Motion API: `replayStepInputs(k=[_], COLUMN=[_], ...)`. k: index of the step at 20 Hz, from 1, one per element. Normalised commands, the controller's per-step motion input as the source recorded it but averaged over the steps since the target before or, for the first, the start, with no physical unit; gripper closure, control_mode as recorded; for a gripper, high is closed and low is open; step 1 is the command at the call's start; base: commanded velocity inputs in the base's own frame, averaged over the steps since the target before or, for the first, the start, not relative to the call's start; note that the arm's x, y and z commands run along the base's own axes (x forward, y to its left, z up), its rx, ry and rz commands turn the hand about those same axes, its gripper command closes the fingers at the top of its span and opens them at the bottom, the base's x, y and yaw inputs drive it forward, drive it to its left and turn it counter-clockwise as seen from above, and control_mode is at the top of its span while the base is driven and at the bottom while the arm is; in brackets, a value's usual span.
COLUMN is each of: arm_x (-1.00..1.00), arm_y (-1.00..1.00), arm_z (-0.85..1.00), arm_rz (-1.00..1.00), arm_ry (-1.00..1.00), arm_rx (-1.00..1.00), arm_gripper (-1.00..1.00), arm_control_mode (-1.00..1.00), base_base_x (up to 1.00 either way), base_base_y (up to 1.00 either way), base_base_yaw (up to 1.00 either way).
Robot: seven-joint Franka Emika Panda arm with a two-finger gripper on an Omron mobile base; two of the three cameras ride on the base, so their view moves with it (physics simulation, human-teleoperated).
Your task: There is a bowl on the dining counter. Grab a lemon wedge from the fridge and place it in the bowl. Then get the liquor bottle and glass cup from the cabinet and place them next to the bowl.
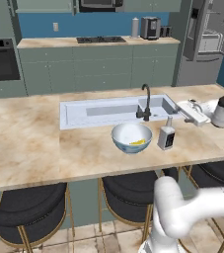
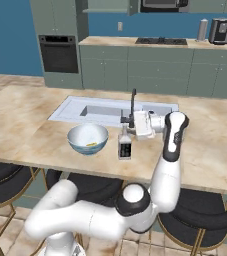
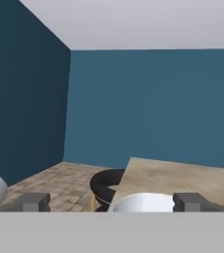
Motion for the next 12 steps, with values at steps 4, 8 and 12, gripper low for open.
replayStepInputs(k=[4, 8, 12], arm_x=[-0.78, -0.83, -0.91], arm_y=[0.28, 0.48, 0.66], arm_z=[0.44, 0.39, 0.15], arm_rz=[-0.05, -0.04, -0.08], arm_ry=[-0.09, -0.1, -0.03], arm_rx=[0.0, 0.0, 0.0], arm_gripper=[-1.0, -1.0, -1.0], arm_control_mode=[-1.0, -1.0, -1.0], base_base_x=[0.0, 0.0, 0.0], base_base_y=[0.0, 0.0, 0.0], base_base_yaw=[0.0, 0.0, 0.0])
